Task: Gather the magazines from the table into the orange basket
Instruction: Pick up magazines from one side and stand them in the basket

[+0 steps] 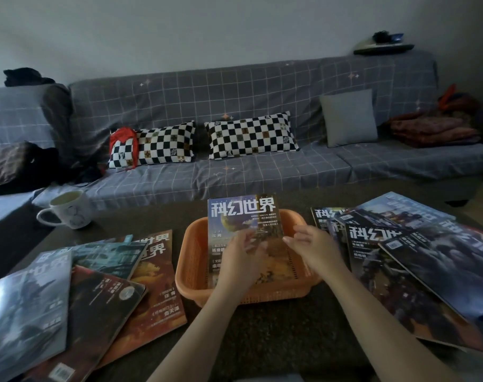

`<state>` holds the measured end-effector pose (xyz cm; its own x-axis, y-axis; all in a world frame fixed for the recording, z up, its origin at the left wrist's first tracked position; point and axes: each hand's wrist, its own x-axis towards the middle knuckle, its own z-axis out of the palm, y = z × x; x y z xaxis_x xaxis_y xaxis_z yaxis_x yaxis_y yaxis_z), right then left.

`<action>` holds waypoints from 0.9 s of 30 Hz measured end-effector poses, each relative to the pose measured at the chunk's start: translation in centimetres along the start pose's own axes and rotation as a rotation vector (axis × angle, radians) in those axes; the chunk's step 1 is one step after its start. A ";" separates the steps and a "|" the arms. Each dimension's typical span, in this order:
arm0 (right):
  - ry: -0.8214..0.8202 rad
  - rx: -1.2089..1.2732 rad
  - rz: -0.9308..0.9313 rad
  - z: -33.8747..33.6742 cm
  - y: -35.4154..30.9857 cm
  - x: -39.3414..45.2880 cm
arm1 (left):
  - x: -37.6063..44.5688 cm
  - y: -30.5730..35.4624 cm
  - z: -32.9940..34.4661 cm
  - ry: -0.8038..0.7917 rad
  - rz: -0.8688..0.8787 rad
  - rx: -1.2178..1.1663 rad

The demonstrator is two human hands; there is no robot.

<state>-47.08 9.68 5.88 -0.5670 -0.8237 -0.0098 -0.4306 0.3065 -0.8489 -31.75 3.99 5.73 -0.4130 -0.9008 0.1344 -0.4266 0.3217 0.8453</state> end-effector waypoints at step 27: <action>0.514 -0.261 0.441 -16.1 20.4 -5.0 | 2.3 8.4 26.9 -0.341 0.021 0.022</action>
<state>-64.36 27.70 -2.93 -0.9575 -0.2880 -0.0181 -0.2025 0.7154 -0.6687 -57.95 12.46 -0.82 -0.6651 -0.7460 -0.0321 -0.4311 0.3485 0.8323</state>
